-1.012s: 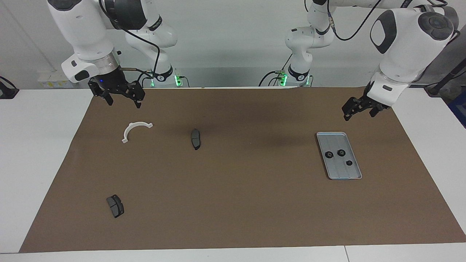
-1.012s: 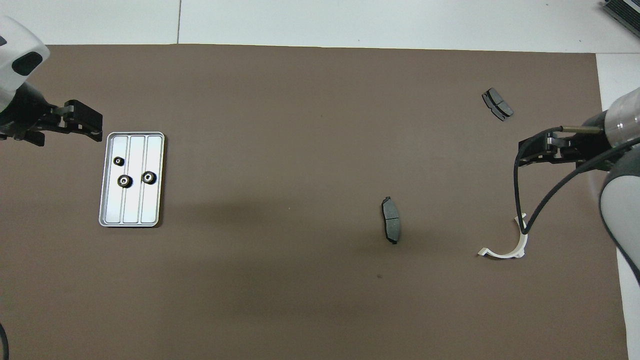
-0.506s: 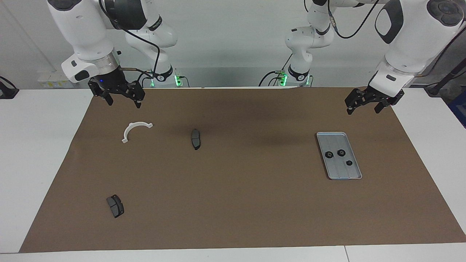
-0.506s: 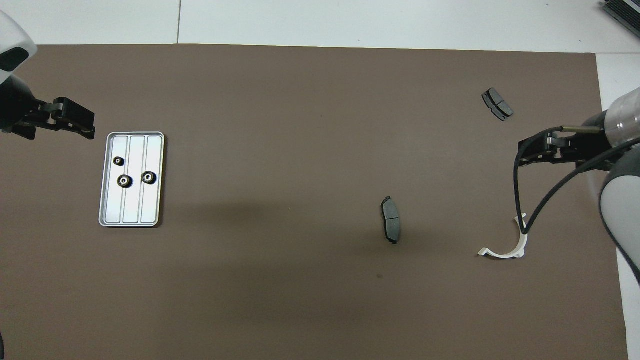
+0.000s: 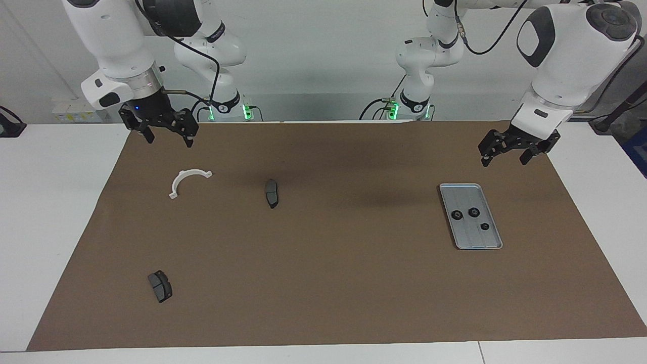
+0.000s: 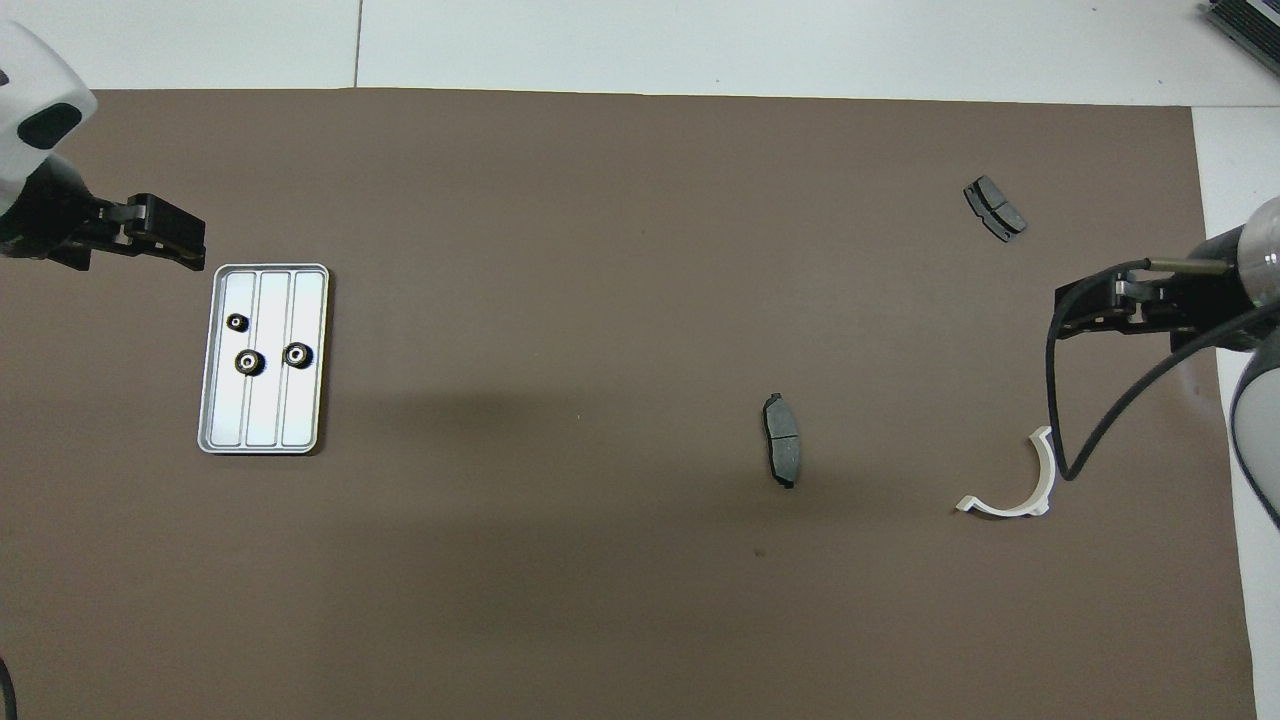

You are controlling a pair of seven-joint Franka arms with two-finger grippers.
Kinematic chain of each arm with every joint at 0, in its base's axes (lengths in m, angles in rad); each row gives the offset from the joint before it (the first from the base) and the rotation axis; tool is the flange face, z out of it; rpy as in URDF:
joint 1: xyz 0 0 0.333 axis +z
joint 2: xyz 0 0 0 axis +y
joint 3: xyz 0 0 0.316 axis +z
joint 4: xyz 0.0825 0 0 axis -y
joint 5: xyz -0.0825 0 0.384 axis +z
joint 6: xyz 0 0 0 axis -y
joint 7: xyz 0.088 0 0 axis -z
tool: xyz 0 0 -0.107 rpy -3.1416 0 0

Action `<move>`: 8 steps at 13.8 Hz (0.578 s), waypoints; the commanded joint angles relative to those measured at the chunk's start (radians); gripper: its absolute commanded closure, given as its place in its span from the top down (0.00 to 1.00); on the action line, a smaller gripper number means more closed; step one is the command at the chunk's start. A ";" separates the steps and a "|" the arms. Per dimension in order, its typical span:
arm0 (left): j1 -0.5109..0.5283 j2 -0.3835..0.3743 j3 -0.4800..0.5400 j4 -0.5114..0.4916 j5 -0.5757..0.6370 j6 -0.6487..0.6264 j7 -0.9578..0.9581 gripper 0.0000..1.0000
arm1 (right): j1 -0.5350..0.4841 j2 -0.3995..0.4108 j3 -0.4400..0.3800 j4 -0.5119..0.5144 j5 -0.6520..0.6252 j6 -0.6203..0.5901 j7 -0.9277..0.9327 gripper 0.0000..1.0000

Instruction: Pick bearing gear from pile to tray

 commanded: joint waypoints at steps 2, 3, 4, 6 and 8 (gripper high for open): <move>-0.002 -0.082 -0.001 -0.125 0.008 0.046 0.045 1.00 | -0.021 -0.051 0.003 -0.083 -0.015 0.030 -0.013 1.00; 0.000 -0.087 -0.002 -0.127 0.008 0.046 0.050 1.00 | -0.020 -0.051 0.004 -0.083 -0.015 0.033 -0.011 1.00; 0.003 -0.089 -0.002 -0.132 0.006 0.046 0.059 1.00 | -0.021 -0.049 0.004 -0.082 -0.015 0.046 -0.011 1.00; 0.000 -0.098 -0.004 -0.147 0.003 0.046 0.062 1.00 | -0.024 -0.046 0.004 -0.077 -0.015 0.047 -0.011 1.00; 0.007 -0.113 -0.001 -0.165 -0.063 0.050 0.066 1.00 | -0.024 -0.046 0.003 -0.077 -0.015 0.059 -0.014 1.00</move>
